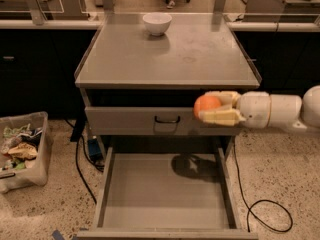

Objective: Pick orange from middle drawer and place on counter

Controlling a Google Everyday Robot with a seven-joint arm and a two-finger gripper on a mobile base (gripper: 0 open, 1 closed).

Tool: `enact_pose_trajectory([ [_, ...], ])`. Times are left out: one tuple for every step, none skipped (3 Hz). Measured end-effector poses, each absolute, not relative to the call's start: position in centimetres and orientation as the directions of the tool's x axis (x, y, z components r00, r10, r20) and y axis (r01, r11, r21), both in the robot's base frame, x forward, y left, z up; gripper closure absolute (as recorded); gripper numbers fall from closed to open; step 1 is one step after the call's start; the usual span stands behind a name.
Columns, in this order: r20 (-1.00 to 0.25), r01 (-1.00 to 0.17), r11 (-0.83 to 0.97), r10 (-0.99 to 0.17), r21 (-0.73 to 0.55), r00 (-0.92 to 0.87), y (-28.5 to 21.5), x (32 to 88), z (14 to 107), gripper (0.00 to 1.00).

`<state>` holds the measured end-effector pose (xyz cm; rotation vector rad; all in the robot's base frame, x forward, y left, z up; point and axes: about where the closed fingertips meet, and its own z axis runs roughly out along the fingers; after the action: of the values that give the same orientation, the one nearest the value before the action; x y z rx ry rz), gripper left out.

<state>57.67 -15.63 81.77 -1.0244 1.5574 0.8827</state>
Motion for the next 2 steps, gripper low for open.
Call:
enact_pose_trajectory([
  [-0.978, -0.955, 0.282, -0.154, 0.09, -0.138, -15.5, 59.5, 85.8, 1.0],
  [-0.984, -0.962, 0.268, -0.155, 0.047, -0.091, -15.7, 60.4, 88.6, 1.0],
])
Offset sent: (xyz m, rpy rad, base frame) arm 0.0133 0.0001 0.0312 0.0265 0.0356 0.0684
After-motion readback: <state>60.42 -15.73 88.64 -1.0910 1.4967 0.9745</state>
